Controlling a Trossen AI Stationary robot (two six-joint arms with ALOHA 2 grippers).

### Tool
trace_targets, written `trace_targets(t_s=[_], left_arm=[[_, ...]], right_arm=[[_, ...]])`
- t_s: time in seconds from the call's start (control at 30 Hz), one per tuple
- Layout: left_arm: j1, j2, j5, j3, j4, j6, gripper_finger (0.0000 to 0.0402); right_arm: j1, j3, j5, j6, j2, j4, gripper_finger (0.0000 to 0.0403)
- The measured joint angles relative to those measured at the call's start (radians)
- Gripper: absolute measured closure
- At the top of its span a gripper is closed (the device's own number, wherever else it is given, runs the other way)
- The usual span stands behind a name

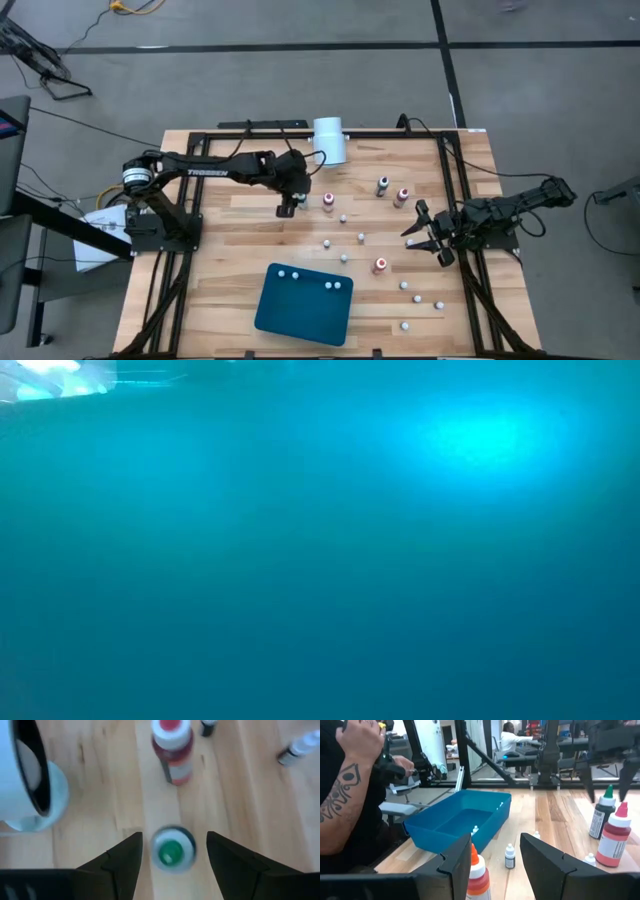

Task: Pick & Place food coloring
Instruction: Put the large green food coloring bottle into the blue bin

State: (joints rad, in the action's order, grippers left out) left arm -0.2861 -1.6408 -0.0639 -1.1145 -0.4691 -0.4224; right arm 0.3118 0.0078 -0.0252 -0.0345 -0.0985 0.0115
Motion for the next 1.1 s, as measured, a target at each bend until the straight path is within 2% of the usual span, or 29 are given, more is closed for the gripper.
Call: trace_targets(t_s=[0.23, 0.67, 1.1], left_arm=[[0.0, 0.001, 0.047, 0.0, 0.0, 0.013, 0.02], [0.002, 0.002, 0.019, 0.0, -0.011, 0.025, 0.0291], [0.021, 0.004, 0.019, 0.0, -0.014, 0.026, 0.0287]], right_arm=[[0.0, 0.0, -0.001, 0.0, 0.001, 0.0, 0.0244], [0.0, 0.0, 0.0, 0.0, 0.001, 0.0, 0.0244], [0.0, 0.0, 0.0, 0.0, 0.001, 0.0, 0.0244]])
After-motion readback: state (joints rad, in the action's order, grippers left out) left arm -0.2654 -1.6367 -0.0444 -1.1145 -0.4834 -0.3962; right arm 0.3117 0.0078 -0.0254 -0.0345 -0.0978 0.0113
